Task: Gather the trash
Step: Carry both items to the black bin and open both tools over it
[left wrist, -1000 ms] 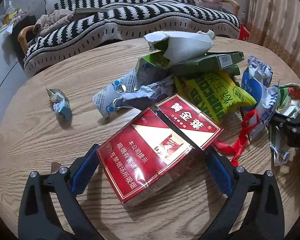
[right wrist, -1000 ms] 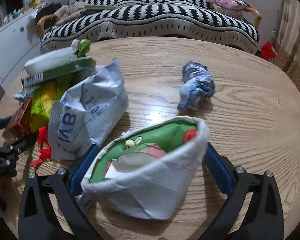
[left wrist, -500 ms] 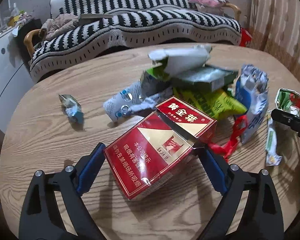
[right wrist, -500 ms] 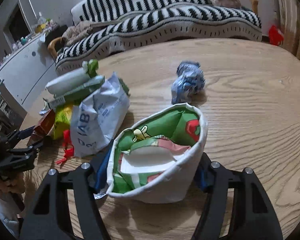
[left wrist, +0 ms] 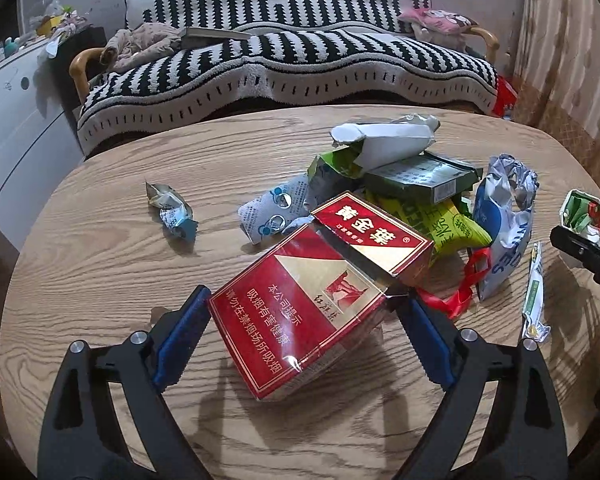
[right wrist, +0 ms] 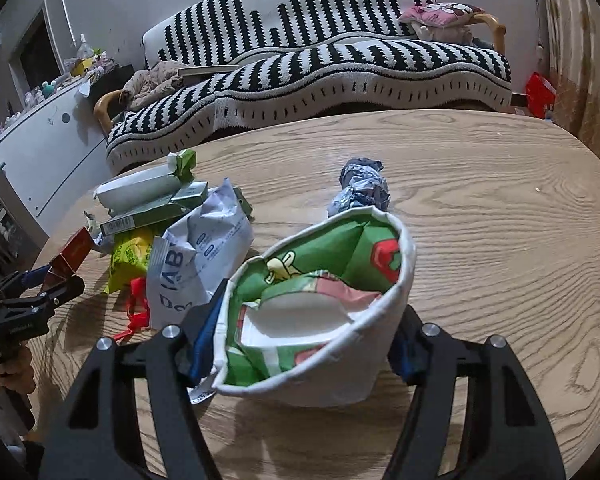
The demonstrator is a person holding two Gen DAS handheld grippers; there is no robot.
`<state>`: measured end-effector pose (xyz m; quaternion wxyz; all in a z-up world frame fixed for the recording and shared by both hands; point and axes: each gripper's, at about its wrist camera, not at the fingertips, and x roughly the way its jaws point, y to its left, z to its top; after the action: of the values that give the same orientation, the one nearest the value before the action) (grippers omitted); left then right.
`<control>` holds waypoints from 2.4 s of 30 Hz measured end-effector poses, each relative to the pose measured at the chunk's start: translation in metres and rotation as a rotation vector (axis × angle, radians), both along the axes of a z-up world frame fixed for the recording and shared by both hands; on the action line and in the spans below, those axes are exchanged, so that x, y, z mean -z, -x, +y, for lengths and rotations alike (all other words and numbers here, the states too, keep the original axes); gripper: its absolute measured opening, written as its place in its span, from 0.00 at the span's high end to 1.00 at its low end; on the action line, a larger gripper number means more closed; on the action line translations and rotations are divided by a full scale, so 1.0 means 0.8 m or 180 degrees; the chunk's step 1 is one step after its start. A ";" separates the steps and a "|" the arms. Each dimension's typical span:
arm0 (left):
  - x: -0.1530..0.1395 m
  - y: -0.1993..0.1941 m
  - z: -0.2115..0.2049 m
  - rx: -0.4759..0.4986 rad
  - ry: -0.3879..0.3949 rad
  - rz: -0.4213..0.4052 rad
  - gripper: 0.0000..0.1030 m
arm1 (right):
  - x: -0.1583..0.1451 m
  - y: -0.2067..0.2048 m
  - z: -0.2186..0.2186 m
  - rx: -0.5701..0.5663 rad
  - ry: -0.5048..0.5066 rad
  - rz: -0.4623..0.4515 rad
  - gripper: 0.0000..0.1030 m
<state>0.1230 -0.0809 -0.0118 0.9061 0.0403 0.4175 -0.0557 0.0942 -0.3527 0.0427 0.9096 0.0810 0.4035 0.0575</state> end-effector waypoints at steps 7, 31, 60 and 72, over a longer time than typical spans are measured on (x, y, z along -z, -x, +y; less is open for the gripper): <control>-0.003 0.003 -0.003 0.0034 -0.0018 -0.0038 0.13 | 0.002 -0.002 0.001 0.0000 0.0001 0.0015 0.36; -0.083 0.156 -0.254 0.1173 0.0584 -0.0061 0.13 | -0.103 0.199 -0.183 0.0963 -0.0331 -0.0646 0.36; 0.074 0.367 -0.546 0.2581 -0.0128 0.1282 0.06 | 0.056 0.509 -0.399 0.2256 -0.0834 0.0486 0.06; -0.034 0.238 -0.292 0.0999 0.0209 0.0206 0.06 | -0.005 0.407 -0.312 0.1775 -0.0448 -0.0048 0.06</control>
<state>-0.0671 -0.3144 0.0154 0.8731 0.0736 0.4330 -0.2115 -0.2310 -0.6021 0.0467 0.8854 0.2514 0.3538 -0.1663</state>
